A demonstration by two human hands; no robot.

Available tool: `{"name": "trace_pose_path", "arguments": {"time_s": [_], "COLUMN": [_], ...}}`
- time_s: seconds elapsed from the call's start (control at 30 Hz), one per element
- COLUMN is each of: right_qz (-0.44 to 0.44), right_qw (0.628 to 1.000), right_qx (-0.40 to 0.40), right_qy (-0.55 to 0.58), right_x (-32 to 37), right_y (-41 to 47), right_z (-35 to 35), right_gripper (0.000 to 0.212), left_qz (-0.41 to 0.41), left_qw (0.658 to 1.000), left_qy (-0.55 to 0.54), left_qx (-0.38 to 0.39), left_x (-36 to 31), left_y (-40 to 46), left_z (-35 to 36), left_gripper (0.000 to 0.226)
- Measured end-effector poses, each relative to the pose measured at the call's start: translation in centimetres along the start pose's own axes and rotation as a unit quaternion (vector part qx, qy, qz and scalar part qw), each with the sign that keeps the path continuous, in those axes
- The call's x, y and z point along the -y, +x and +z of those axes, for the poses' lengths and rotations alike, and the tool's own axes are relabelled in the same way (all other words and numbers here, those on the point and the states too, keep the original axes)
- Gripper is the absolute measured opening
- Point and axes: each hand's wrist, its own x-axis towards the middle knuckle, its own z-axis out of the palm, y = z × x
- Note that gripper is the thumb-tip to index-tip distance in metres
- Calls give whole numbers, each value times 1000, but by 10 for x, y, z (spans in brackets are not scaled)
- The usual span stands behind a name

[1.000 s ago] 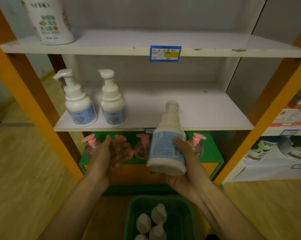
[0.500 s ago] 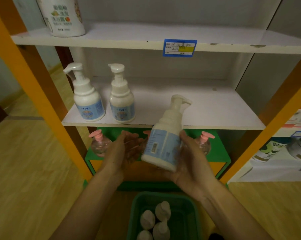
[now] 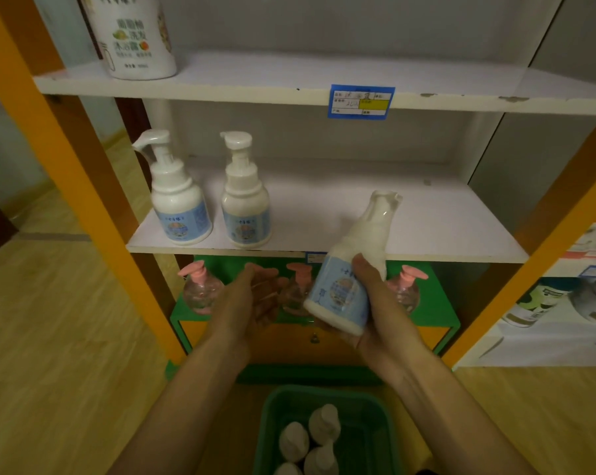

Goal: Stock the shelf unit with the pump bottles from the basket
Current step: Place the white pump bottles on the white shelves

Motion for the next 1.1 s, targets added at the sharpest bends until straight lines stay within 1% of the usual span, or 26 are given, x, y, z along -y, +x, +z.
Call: {"name": "trace_pose_path", "arguments": {"time_s": [0.1, 0.17, 0.23, 0.37, 0.5, 0.63, 0.73, 0.87, 1.0, 1.1], "right_qz": [-76, -121, -157, -210, -214, -215, -213, -197, -191, -172], "right_qw": [995, 983, 968, 938, 915, 899, 896, 899, 887, 895], "right_qx": [-27, -40, -44, -29, -8, -4, -2, 19, 29, 27], "right_qy": [-65, -129, -191, -274, -343, -383, -391, -390, -419, -410], "right_x": [6, 13, 20, 31, 35, 40, 44, 51, 57, 56], "right_y": [5, 10, 19, 45, 73, 98, 114, 125, 129, 128], "right_z": [3, 5, 10, 21, 25, 30, 31, 30, 25, 26], "right_gripper": [66, 71, 69, 59, 51, 51, 51, 56, 59, 58], "left_qz": [-8, -15, -23, -32, -47, -60, -67, -79, -72, -67], "left_qw": [1000, 1000, 1000, 999, 998, 998, 997, 996, 996, 997], "left_qy": [4, 6, 3, -20, -30, -34, -39, -46, -43, -37], "left_qx": [7, 10, 9, 4, 1, 2, 6, 1, -3, -1], "left_x": [-2, -3, -5, -6, -8, -8, -9, -11, -10, -9], "left_y": [-1, -1, -2, -1, 0, 2, 3, 5, 2, 0], "left_z": [3, 4, 3, -2, -3, -4, -4, -3, -2, 1], "left_gripper": [31, 30, 30, 32, 33, 31, 30, 32, 37, 42]}}
